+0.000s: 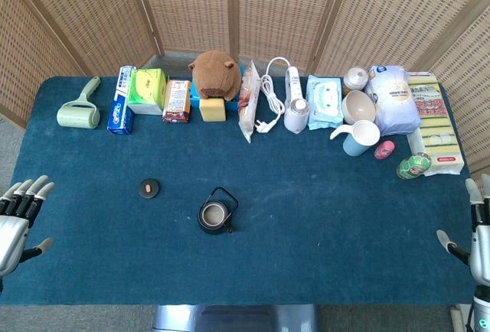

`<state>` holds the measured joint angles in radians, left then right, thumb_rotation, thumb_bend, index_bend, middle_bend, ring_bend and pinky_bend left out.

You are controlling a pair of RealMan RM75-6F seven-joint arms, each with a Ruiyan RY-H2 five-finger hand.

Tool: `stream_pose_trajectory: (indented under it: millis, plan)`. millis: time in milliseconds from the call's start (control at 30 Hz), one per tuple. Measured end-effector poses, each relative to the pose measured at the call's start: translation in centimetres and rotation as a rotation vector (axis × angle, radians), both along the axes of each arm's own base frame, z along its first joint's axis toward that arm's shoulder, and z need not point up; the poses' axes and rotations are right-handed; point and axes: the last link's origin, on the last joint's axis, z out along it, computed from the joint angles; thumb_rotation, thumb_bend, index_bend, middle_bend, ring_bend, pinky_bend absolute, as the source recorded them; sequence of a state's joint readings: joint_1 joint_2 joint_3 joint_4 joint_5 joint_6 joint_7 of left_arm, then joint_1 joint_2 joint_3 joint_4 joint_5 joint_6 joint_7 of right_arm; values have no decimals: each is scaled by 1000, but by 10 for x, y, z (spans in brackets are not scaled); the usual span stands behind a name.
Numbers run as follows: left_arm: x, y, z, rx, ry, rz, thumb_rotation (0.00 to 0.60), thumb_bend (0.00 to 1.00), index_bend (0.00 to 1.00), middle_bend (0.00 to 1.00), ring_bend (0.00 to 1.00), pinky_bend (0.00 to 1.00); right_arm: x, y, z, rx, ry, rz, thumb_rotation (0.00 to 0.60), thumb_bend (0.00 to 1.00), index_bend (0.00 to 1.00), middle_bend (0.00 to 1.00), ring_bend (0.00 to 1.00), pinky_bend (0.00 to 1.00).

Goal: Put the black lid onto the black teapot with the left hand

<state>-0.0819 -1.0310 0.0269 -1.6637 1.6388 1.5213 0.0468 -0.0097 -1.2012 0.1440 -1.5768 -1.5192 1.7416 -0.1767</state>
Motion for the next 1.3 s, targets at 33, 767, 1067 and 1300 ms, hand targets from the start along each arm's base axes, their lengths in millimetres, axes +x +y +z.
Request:
stream_pose_trajectory:
  millis: [33,767,1067,1300]
  plan:
    - [0,0,0,-4,0,4,600,75,0,0,0,68,0,-1,-2,4,10,-7,600,123,41,0,0,0]
    - [12,59,-38,-217,148,34,600,79,0,0,0,68,-1,-1,-7,159,-181,-40,600,130,0,0,0,0]
    - [24,111,-82,-298,202,54,600,99,0,3,0,68,-1,-2,-4,171,-202,-42,600,131,0,0,0,0]
    - [35,141,-118,-313,214,34,600,124,0,126,0,68,-3,-2,-3,180,-211,-44,600,131,0,0,0,0]
